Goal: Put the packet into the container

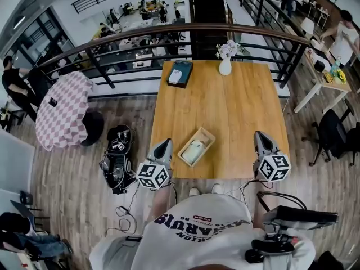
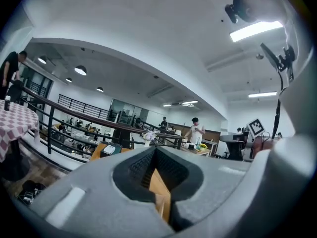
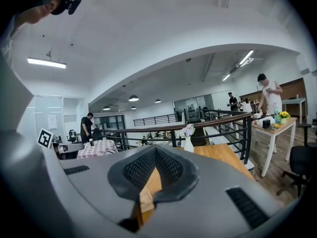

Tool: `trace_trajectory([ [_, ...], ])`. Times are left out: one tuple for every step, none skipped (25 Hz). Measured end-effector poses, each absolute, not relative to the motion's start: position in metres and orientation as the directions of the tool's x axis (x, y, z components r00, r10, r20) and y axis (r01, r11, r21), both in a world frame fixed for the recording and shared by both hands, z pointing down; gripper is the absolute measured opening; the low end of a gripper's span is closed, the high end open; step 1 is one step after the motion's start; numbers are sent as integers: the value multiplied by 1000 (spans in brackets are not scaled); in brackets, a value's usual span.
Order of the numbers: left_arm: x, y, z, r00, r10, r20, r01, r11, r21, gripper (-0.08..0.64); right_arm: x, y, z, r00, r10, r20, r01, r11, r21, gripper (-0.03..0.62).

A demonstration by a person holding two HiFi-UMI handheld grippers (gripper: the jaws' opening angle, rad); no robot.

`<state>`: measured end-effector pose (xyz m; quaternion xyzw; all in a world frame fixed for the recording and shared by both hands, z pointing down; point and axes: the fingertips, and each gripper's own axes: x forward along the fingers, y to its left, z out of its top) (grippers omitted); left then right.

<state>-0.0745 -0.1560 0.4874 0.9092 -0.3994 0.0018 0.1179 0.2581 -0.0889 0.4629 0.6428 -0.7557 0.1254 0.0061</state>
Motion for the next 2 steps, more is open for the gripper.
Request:
trace_trajectory([
  [-72,-157,489,682,-724,101,-726,-654,215,-2,261,-88,464,-172,-970,172,-974,141,-179,6],
  [-69,-157,491,684,-722,106,-724,-655,216,-2,263,-87,464,-169,-970,173,-975,139,-175,6],
])
